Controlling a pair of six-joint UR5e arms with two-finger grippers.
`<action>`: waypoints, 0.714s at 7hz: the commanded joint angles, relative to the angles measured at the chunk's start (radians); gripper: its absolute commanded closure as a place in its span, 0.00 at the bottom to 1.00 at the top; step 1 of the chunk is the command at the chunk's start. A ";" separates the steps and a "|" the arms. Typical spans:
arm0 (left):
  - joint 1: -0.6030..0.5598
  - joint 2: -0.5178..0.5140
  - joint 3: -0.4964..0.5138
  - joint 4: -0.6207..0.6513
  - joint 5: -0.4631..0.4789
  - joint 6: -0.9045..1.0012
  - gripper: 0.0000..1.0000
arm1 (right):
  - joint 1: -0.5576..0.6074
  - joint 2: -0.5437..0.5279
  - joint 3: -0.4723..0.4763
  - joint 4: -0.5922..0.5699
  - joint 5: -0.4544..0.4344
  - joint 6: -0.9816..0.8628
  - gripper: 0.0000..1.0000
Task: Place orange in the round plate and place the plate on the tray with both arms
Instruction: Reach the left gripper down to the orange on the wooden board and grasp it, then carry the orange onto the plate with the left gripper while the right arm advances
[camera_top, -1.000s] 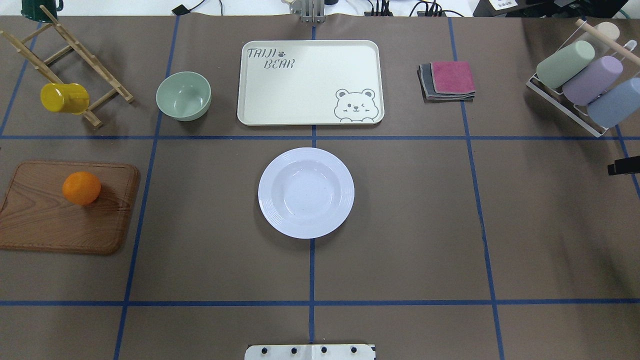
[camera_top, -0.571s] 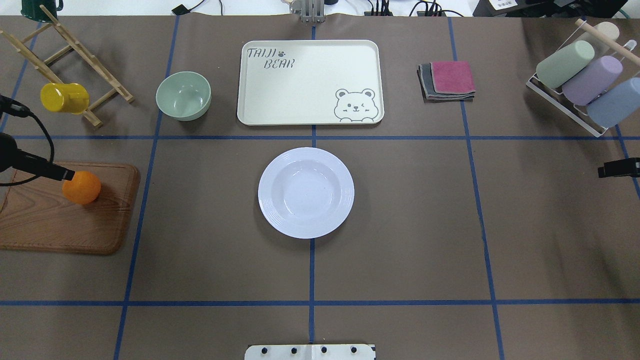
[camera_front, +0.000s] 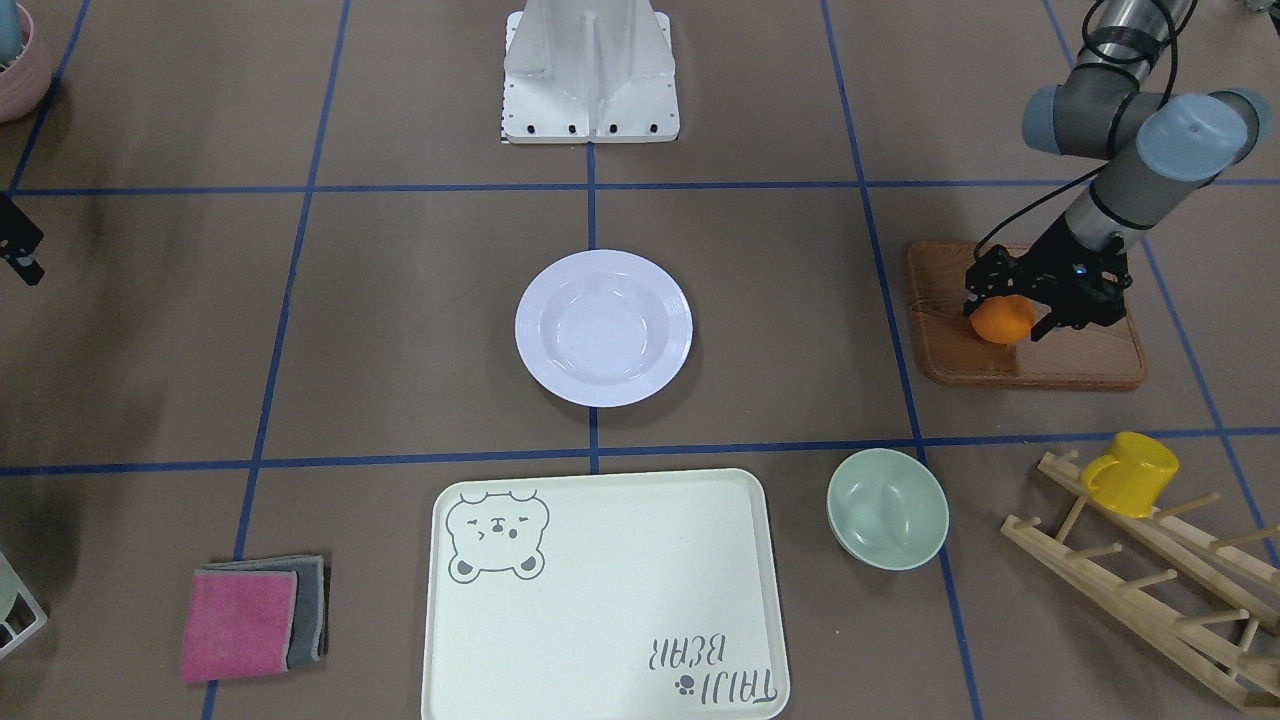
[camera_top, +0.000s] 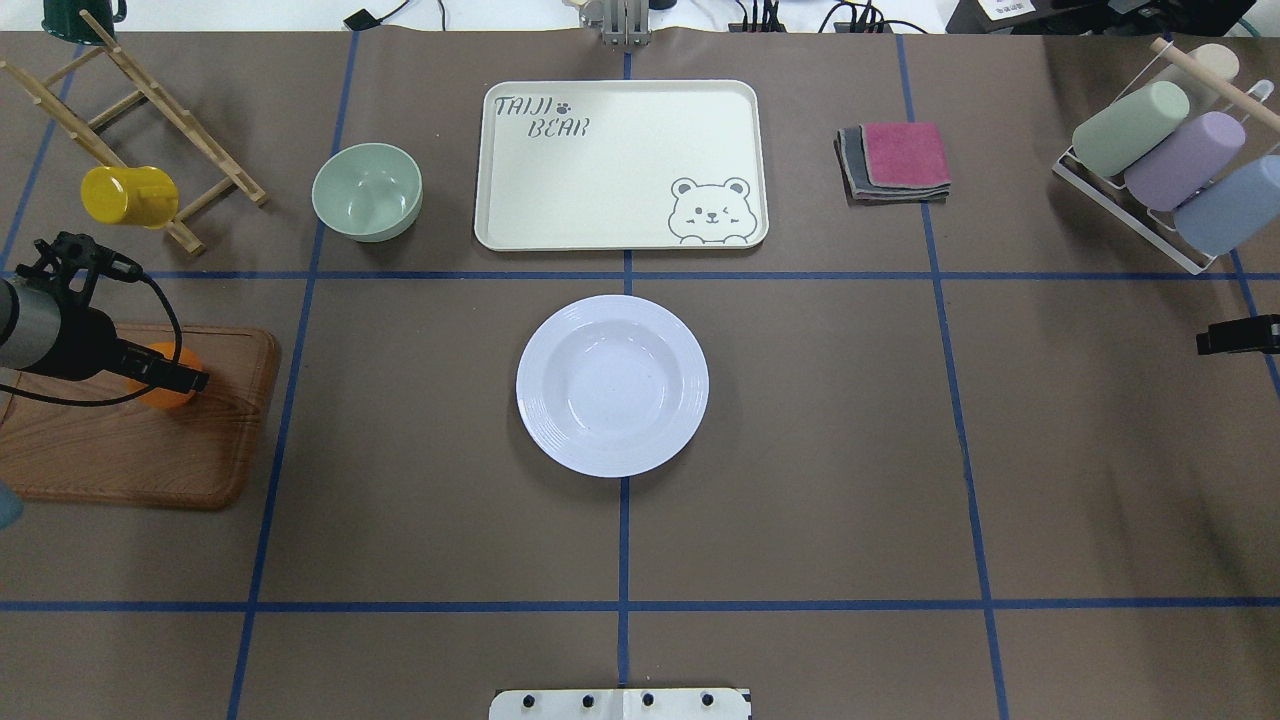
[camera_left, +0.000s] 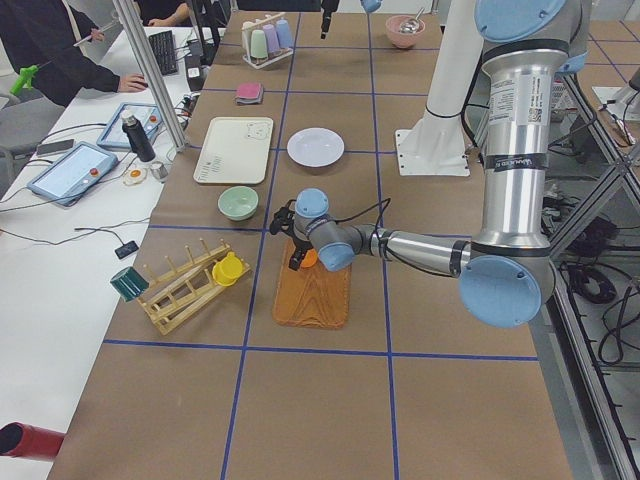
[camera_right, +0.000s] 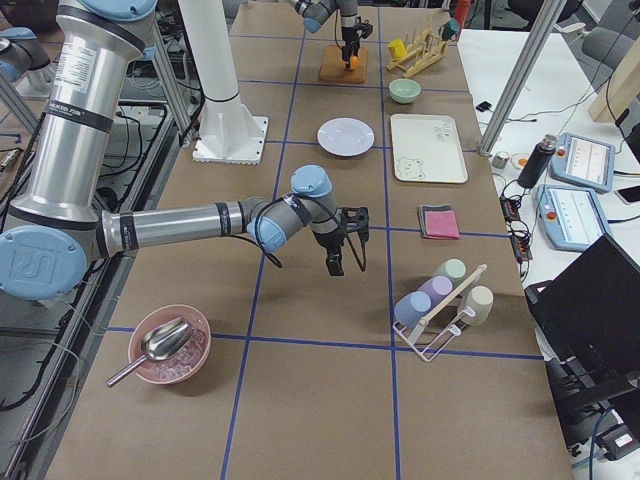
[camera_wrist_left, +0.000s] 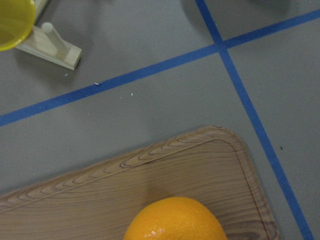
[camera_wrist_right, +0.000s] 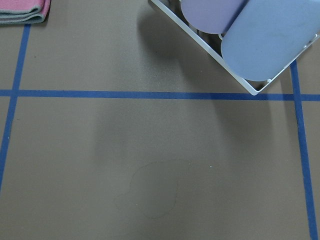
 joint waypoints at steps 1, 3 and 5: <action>0.010 -0.004 -0.004 -0.029 0.002 -0.006 0.99 | 0.000 0.000 0.000 0.000 -0.001 -0.002 0.00; 0.004 -0.043 -0.145 0.125 -0.063 -0.010 1.00 | -0.002 0.018 0.006 0.006 0.014 0.000 0.00; 0.015 -0.292 -0.188 0.387 -0.021 -0.207 1.00 | -0.003 0.107 -0.015 0.058 0.063 0.006 0.00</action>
